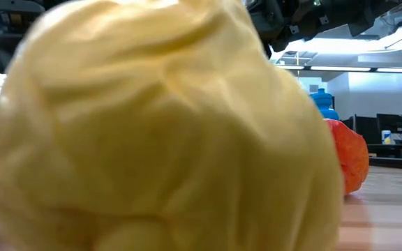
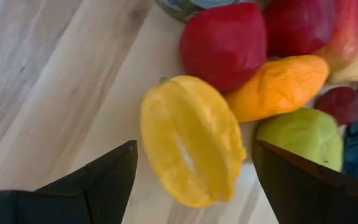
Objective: Pick & Place Food Item
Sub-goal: Put the yellow star fruit into the transparent bin
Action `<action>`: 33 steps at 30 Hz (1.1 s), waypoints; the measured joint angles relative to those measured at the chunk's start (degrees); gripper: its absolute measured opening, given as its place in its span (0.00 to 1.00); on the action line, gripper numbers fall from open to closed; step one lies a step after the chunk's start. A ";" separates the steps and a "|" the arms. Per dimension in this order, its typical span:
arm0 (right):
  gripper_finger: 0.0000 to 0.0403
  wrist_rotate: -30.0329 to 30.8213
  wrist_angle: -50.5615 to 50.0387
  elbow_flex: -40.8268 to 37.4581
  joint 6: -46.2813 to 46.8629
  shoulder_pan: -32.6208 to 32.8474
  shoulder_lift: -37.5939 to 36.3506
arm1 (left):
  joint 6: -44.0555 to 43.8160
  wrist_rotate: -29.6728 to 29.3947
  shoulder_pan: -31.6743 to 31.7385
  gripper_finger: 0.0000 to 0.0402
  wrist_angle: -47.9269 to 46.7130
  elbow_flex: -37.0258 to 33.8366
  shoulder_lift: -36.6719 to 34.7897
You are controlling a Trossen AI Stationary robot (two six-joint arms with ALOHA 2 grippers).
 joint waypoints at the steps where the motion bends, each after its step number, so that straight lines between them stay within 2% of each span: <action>1: 0.71 0.00 0.00 0.00 0.23 -0.01 0.00 | -0.04 0.14 0.00 0.77 0.39 0.00 0.06; 12: 0.71 0.01 -0.02 0.00 0.37 -0.02 0.00 | 0.26 -1.71 -0.03 0.70 0.74 0.04 3.42; 18: 0.71 0.02 -0.05 0.00 0.38 -0.02 0.00 | 0.50 -1.74 -0.78 0.62 0.75 0.04 7.01; 23: 0.71 0.46 -0.08 0.00 0.37 -0.02 0.00 | 1.37 -1.78 -0.75 0.43 0.44 0.07 7.88; 29: 0.71 0.46 -0.40 0.00 0.38 -0.02 0.00 | 5.53 -1.82 -0.79 0.08 0.22 0.01 5.30; 30: 0.71 0.46 -0.49 0.00 0.38 -0.02 0.00 | 6.74 -1.85 -0.79 0.04 0.62 0.00 4.39; 33: 0.71 0.46 -0.63 0.00 0.37 -0.01 0.00 | 9.98 -3.47 -0.79 0.03 2.23 0.00 1.19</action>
